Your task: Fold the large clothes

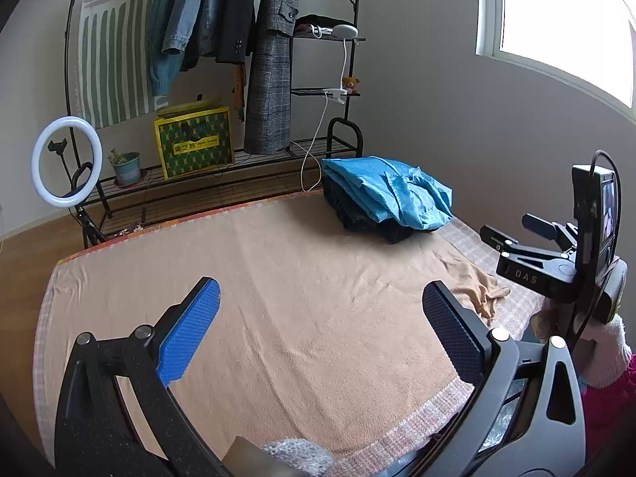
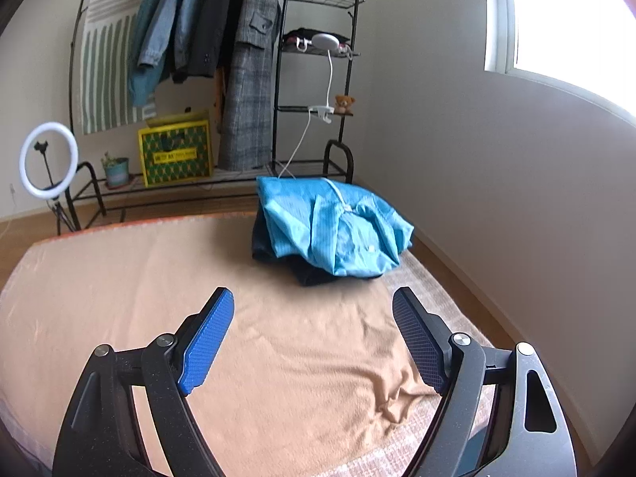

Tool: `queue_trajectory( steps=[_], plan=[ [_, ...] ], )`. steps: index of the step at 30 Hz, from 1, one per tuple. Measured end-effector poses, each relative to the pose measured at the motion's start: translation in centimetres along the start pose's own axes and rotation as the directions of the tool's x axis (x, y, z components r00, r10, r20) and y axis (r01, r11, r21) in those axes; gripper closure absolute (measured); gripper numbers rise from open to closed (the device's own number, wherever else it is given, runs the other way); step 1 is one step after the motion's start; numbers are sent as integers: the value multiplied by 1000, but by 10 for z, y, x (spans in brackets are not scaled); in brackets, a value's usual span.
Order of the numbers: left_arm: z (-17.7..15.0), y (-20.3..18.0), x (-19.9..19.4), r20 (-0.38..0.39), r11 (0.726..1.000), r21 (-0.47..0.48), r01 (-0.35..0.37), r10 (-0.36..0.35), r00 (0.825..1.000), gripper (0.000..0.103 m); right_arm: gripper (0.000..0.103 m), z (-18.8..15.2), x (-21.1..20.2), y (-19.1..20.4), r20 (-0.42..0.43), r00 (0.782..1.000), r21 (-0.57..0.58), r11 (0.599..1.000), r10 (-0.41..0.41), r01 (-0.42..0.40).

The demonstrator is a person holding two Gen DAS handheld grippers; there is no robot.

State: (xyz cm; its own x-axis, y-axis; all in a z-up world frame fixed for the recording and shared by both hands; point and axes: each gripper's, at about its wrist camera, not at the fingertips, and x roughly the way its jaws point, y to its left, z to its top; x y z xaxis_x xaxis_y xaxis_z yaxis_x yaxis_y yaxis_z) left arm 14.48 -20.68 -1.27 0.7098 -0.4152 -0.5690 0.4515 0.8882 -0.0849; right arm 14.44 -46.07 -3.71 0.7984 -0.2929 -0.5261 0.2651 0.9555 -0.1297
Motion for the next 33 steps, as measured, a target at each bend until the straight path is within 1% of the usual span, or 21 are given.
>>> queue_trajectory(
  steps=[6,13,19,33],
  plan=[
    [-4,-3,-1,8,1000,12,9,-9,1000,0,21,-5,1,-3,-19,1000,22,1000,3,-2],
    [-6,-13,-2,9,999,36,19,-19,1000,0,21,-4,3,-8,-21,1000,48,999,4,-3],
    [-6,-15,-3,9,999,38,25,-25,1000,0,21,-4,1,-13,-15,1000,79,997,14,-13],
    [-6,-20,-2,2,998,49,37,-37,999,0,21,-2,-2,-13,-3,1000,79,997,1,-1]
  ],
)
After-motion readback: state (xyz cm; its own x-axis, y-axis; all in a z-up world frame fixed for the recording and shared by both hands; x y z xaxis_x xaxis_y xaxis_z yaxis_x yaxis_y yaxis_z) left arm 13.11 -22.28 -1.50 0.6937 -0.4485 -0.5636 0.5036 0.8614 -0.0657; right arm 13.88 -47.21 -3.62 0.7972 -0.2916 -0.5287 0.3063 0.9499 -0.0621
